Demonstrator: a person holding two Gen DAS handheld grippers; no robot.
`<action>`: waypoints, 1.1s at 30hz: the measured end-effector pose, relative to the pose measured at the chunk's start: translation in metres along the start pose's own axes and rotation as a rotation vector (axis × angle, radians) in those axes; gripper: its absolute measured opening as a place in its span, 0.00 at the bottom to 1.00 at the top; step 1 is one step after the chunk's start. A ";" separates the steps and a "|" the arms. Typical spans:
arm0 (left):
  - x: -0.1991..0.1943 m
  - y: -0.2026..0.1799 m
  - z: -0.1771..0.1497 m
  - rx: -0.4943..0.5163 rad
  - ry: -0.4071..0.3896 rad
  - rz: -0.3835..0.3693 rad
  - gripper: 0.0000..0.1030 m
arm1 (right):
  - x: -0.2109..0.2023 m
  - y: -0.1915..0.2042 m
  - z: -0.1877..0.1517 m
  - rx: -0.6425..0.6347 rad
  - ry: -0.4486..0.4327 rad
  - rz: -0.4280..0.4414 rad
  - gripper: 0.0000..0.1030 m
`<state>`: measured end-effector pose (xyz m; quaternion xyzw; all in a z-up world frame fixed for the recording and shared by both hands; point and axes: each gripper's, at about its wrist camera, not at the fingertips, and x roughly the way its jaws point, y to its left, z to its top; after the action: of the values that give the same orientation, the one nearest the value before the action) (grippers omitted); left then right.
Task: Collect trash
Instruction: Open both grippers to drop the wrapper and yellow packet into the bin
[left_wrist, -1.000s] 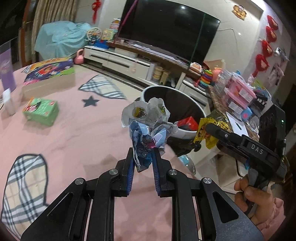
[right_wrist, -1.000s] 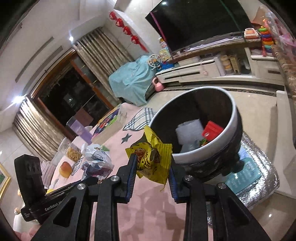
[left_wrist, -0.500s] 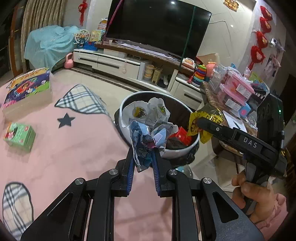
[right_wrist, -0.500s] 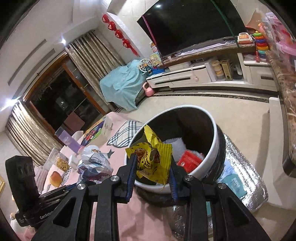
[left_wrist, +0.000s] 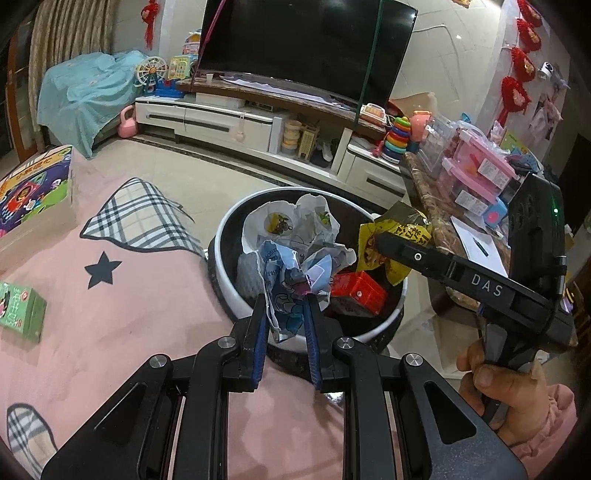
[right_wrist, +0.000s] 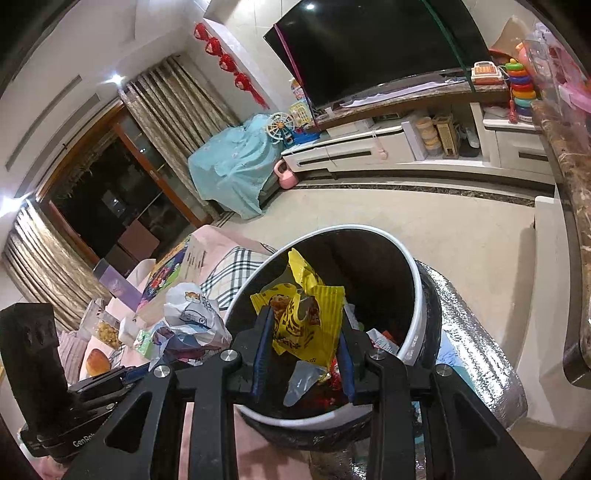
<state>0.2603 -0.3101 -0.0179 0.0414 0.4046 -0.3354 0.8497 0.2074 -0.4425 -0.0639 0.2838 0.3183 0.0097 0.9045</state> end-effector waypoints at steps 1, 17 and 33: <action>0.002 0.001 0.001 -0.001 0.003 0.000 0.16 | 0.001 -0.001 0.001 0.001 0.003 -0.003 0.31; 0.033 0.010 0.020 -0.023 0.058 0.001 0.17 | 0.019 -0.014 0.012 0.005 0.042 -0.039 0.34; 0.042 0.013 0.033 -0.025 0.060 0.003 0.31 | 0.026 -0.017 0.017 0.018 0.063 -0.053 0.44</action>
<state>0.3084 -0.3335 -0.0285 0.0414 0.4339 -0.3278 0.8382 0.2353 -0.4604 -0.0762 0.2830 0.3542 -0.0085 0.8913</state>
